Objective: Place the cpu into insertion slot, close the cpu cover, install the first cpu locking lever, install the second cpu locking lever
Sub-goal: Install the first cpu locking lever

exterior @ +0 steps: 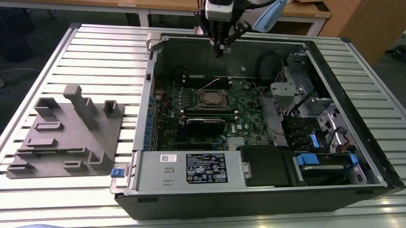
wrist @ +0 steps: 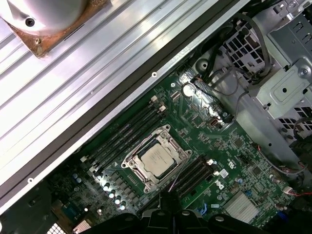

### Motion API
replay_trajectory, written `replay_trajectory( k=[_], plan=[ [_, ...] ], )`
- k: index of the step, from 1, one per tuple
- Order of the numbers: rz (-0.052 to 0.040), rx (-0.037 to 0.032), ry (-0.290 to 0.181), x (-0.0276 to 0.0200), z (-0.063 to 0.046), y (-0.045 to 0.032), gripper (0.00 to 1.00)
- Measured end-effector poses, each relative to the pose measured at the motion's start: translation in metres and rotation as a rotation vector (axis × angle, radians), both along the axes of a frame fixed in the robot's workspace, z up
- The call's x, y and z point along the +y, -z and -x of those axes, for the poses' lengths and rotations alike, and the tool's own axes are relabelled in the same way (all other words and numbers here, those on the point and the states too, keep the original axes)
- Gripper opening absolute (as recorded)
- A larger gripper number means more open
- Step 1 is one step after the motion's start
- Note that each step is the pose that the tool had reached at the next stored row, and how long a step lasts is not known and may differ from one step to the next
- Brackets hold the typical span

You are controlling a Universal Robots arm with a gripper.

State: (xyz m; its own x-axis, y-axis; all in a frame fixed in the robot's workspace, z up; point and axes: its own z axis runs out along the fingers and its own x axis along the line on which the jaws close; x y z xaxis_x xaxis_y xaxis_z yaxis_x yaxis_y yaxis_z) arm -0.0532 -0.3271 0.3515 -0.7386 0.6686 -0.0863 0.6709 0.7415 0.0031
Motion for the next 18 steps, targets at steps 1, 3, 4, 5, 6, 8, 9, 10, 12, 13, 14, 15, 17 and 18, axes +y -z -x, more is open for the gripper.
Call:
replay_trajectory(
  k=[1,3,4,5,6,8,9,10,12,13,14,15,17,18],
  plan=[
    [-0.0002,-0.0001,0.0,0.0,0.0,0.0003,0.11],
    [0.0,0.0,0.0,0.0,0.0,0.0003,0.11],
    [0.0,0.0,0.0,0.0,0.0,0.0003,0.11],
    [0.0,0.0,0.0,0.0,0.0,0.0003,0.11],
    [0.0,0.0,0.0,0.0,0.0,0.0003,0.11],
    [-0.0009,-0.0006,0.0,0.0,0.0,0.0008,0.11],
    [-0.001,-0.0006,0.0,0.0,0.0,0.0009,0.11],
    [-0.0009,-0.0005,0.0,0.0,0.0,0.0009,0.11],
    [-0.0008,-0.0004,0.0,0.0,0.0,0.0009,0.11],
    [-0.0008,-0.0004,0.0,0.0,0.0,0.0009,0.11],
    [-0.0008,-0.0004,0.0,0.0,0.0,0.0009,0.11],
    [-0.0008,-0.0004,0.0,0.0,0.0,0.0009,0.11],
    [-0.0008,-0.0004,0.0,0.0,0.0,0.0012,0.11],
    [-0.0008,-0.0005,0.0,0.0,0.0,0.0014,0.11]
  ],
)
